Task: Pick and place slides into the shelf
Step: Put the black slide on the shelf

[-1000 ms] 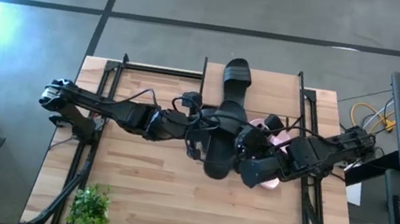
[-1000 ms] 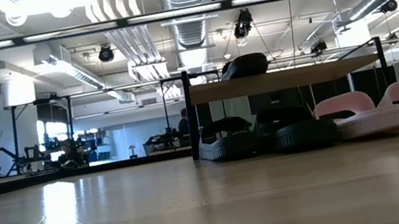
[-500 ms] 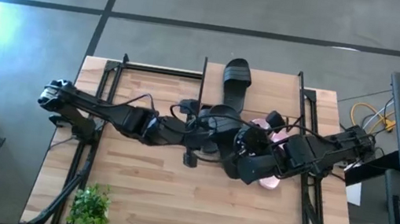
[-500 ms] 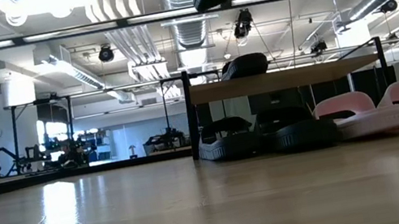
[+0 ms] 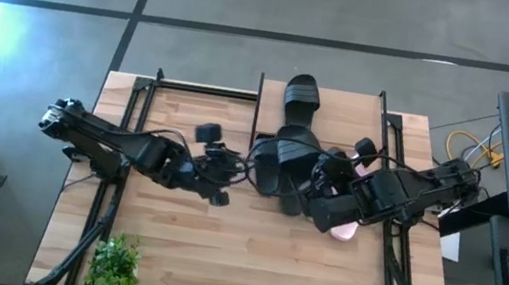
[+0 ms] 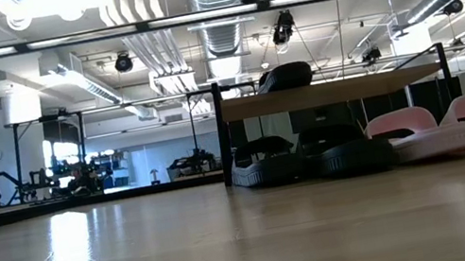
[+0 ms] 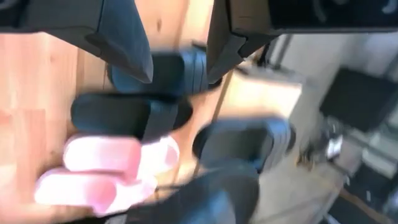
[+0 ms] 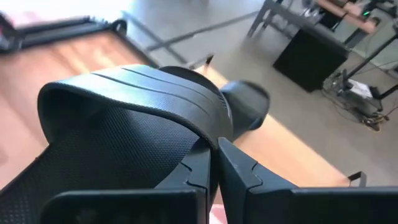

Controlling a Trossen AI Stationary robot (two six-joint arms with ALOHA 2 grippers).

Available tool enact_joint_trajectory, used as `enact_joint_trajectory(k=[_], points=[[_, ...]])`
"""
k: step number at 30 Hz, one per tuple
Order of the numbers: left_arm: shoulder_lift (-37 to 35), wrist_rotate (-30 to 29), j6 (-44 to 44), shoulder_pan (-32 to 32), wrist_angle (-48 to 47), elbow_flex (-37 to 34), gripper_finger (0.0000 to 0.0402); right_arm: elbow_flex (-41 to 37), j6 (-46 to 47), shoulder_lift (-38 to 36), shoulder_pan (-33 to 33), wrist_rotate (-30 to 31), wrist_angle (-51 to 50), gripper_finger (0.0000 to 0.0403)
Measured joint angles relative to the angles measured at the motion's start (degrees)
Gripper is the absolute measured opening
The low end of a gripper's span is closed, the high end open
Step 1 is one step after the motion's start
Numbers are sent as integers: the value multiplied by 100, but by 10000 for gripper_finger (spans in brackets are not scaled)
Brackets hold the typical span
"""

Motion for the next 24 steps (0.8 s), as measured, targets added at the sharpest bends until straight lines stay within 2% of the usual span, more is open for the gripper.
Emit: enact_joint_trajectory(k=[3,6,9,13,16,19,24], points=[[-264,-318,-629,-88,-433,-141,143,-7,129,-90,-6,281,2,11],[-640,-718,-1318,-164,-487,-357,144,-12,310,-192,-42,404,6,11],[-1005,-755,-2289,-21,-850,-500,144,-12,475,-277,-101,526,2,11],[-1443,-879,-3098,252,-1786,-797,145,-27,747,-374,-290,540,20,11],[-1814,-867,-3649,268,-2347,-1140,145,-133,774,-498,-614,525,10,11],[-2174,-604,-4087,164,-2432,-1533,145,-356,748,-649,-1124,388,18,11],[-2512,-309,-4041,-240,-2414,-2022,145,-1068,588,-997,-1966,179,2,11]])
